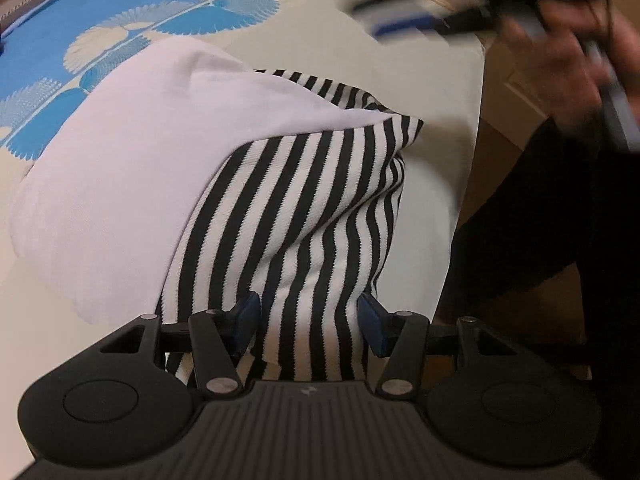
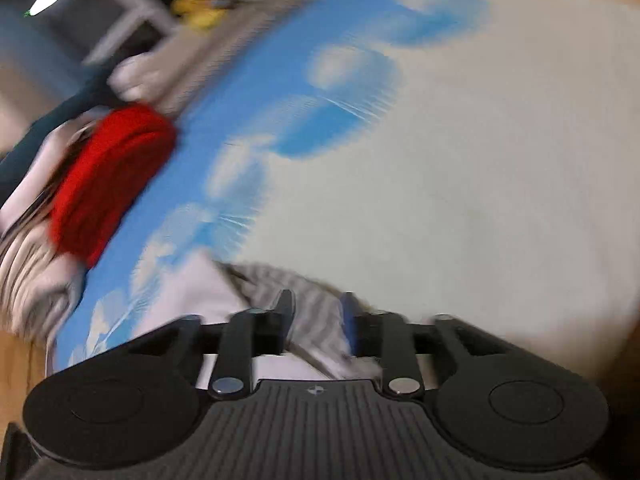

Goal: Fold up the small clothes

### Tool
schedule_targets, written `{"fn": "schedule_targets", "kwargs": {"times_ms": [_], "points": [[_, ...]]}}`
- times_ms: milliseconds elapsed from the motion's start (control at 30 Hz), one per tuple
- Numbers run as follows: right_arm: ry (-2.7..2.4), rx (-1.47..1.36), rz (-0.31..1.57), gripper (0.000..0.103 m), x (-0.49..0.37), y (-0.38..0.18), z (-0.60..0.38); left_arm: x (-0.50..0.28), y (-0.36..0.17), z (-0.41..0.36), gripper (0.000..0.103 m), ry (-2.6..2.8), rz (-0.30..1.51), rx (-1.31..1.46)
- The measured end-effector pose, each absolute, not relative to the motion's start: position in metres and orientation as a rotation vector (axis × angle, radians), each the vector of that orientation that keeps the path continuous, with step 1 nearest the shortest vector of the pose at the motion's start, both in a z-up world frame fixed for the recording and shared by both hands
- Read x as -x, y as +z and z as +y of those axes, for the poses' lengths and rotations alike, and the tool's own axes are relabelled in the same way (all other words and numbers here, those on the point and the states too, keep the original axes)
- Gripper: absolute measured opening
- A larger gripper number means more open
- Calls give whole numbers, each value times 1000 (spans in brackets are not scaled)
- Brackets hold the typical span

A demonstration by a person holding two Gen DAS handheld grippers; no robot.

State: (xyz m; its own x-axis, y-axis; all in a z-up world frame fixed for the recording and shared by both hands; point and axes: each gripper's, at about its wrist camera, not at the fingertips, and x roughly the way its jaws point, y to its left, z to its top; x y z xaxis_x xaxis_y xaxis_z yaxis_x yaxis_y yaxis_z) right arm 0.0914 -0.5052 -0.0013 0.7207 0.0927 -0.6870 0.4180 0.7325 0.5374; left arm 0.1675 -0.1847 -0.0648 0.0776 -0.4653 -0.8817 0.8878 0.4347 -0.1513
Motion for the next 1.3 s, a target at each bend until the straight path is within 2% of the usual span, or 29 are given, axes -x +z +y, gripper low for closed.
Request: {"fn": "schedule_targets", "kwargs": {"times_ms": [67, 300, 333, 367, 400, 567, 600, 667, 767, 833, 967, 1000, 1067, 1100, 1200, 1300], "points": [[-48, -655, 784, 52, -128, 10, -498, -164, -65, -186, 62, -1082, 1048, -517], [126, -548, 953, 55, -231, -20, -471, -156, -53, -174, 62, -1084, 1057, -475], [137, -569, 958, 50, -238, -25, -468, -155, -53, -173, 62, -1086, 1054, -484], [184, -607, 972, 25, -248, -33, -466, -152, -52, -172, 62, -1089, 1049, -492], [231, -631, 983, 12, -243, -40, -456, -151, -52, -172, 62, -1090, 1041, -502], [138, -622, 920, 7, -264, -41, -457, -156, -47, -168, 62, -1095, 1018, -469], [86, -573, 939, 2, -266, -47, -458, -158, -47, -168, 62, -1093, 1031, -457], [-53, -408, 1025, 0, -274, -67, -452, -159, -50, -169, 62, -1082, 1055, -468], [-128, -464, 1142, 2, -273, -87, -466, -156, -50, -171, 62, -1087, 1040, -504], [-133, -553, 1036, 5, -261, -67, -483, -160, -44, -169, 62, -1098, 1047, -465], [72, -503, 798, 7, -229, -12, -486, -177, -24, -156, 62, -1077, 1005, -328], [150, -502, 797, 11, -223, -8, -486, -182, -20, -152, 62, -1057, 994, -290], [308, -497, 846, 35, -211, -10, -480, -195, -11, -145, 62, -1007, 975, -226], [337, -455, 873, 38, -206, -12, -475, -199, -8, -144, 62, -980, 967, -208], [281, -241, 940, 38, -199, -27, -460, -207, -7, -149, 62, -915, 955, -198], [295, -314, 996, 37, -197, -39, -470, -210, -9, -155, 62, -873, 947, -205]]}}
